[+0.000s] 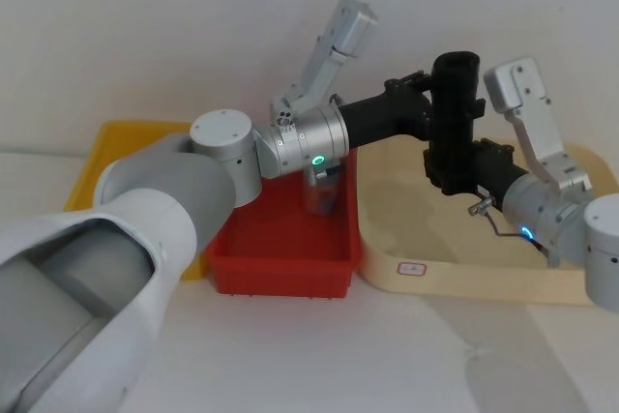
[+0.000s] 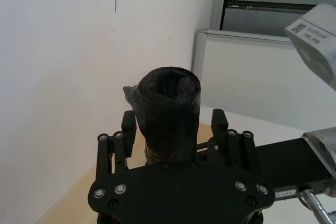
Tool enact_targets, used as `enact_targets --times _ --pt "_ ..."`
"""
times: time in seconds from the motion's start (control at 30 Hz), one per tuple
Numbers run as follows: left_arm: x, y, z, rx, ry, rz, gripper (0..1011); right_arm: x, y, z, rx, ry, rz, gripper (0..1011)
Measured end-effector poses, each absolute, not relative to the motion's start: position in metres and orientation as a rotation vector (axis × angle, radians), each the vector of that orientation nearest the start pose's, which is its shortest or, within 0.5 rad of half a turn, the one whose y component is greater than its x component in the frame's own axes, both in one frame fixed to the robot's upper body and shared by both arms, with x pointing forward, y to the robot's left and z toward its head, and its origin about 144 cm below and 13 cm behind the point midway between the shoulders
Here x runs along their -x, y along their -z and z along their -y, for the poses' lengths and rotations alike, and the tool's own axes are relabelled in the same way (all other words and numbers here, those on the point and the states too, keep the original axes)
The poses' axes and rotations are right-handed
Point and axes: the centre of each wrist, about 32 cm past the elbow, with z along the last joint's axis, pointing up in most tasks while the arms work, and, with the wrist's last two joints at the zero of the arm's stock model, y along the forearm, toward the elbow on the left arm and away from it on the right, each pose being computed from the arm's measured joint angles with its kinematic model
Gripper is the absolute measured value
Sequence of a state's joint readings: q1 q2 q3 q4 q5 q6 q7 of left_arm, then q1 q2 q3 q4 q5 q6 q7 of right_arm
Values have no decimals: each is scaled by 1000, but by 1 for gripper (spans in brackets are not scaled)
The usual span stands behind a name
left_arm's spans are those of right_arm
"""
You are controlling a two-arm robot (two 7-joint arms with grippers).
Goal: Pick up the garbage bag with the one hand and transfer it to the other hand.
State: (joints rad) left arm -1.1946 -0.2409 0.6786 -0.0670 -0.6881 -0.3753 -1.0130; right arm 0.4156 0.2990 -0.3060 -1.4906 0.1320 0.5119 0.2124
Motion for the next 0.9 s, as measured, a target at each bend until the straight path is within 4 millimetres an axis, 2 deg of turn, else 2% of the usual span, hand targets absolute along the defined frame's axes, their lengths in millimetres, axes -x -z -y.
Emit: enact_targets --times 0.2,0.63,0.87,0.9 --pt "-684 -1245 -69 128 -300 15 994 -556 -1250 237 378 1210 -24 538" --pt "-684 -1245 -69 128 -300 15 1001 -565 -1243 262 336 1339 -104 540" --pt "-684 -1245 -69 128 -300 15 1001 -570 -1240 274 318 1390 -143 727" --pt "-684 -1245 -69 128 -300 15 1001 -570 -1239 276 315 1397 -149 780"
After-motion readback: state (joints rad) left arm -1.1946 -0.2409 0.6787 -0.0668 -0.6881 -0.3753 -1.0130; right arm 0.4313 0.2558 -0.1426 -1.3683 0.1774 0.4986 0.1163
